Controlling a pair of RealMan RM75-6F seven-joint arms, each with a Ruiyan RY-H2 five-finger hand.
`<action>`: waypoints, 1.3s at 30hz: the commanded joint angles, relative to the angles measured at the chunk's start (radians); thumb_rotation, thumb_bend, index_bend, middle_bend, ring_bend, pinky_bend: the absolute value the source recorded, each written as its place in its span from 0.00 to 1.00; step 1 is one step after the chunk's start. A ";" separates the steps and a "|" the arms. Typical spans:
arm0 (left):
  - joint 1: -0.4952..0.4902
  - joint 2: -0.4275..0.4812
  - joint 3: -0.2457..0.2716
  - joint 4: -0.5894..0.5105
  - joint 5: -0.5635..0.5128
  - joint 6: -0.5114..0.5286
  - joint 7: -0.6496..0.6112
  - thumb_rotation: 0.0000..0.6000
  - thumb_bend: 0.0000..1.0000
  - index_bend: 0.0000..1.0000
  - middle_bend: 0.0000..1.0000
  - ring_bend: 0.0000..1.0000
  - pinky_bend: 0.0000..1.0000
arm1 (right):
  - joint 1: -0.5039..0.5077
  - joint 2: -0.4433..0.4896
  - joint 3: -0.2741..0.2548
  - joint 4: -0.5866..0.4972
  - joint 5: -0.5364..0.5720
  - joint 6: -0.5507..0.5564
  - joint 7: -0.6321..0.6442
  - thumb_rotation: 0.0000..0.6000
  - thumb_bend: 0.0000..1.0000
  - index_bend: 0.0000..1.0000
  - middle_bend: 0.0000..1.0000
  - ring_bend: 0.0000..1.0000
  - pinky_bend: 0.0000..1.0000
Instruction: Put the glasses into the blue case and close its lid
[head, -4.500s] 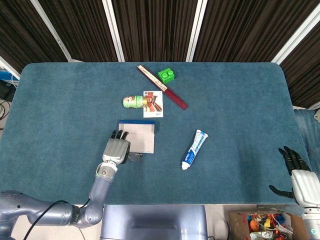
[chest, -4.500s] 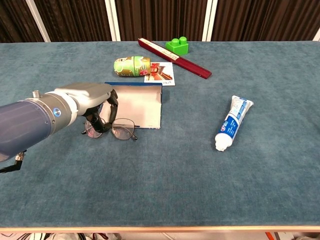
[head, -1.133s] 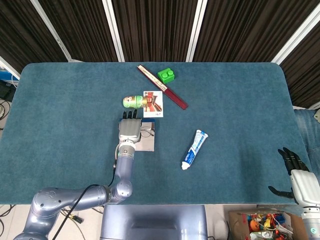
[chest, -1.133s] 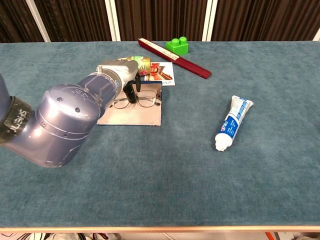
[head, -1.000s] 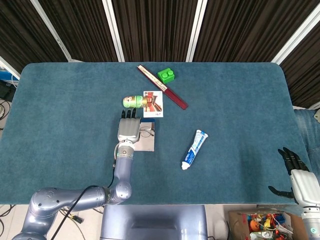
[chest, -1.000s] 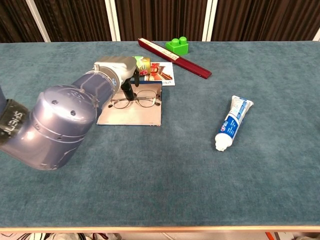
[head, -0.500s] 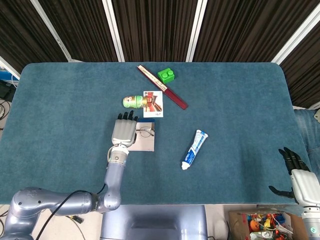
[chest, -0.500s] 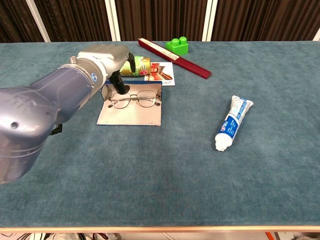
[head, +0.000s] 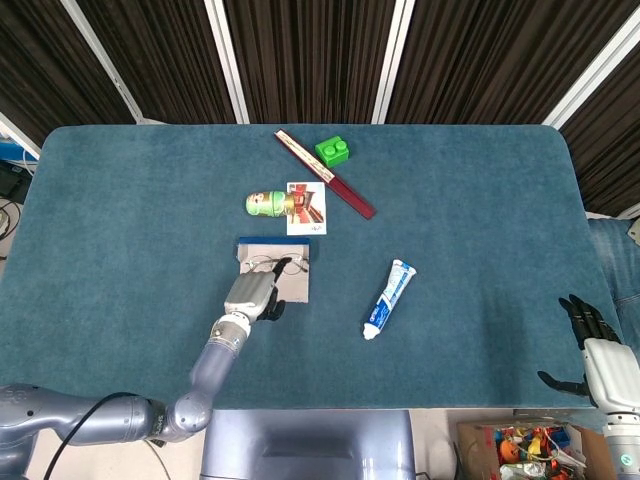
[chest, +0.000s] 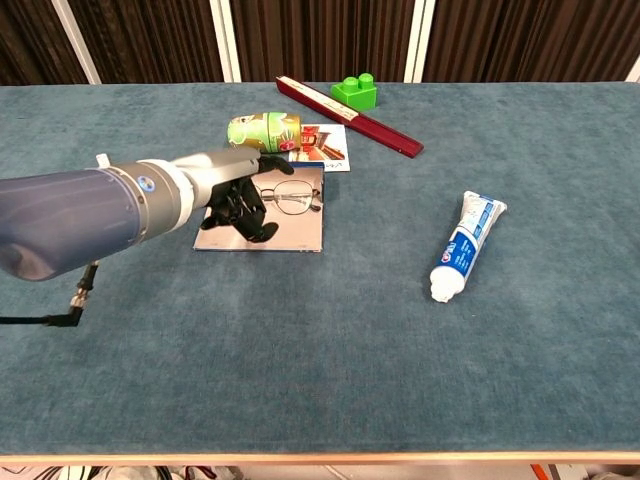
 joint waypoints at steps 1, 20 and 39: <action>0.009 -0.002 0.022 0.000 0.023 0.004 -0.017 1.00 0.46 0.00 0.80 0.85 0.84 | 0.000 0.001 0.000 -0.002 0.002 -0.002 -0.001 1.00 0.13 0.00 0.00 0.03 0.18; 0.004 -0.110 0.060 0.135 0.059 0.094 -0.006 1.00 0.47 0.00 0.79 0.85 0.84 | 0.001 0.007 0.002 -0.010 0.011 -0.011 0.004 1.00 0.16 0.00 0.00 0.03 0.18; -0.004 -0.136 0.040 0.173 0.022 0.086 0.014 1.00 0.52 0.00 0.79 0.85 0.84 | 0.001 0.007 0.002 -0.011 0.013 -0.012 0.001 1.00 0.17 0.00 0.00 0.03 0.18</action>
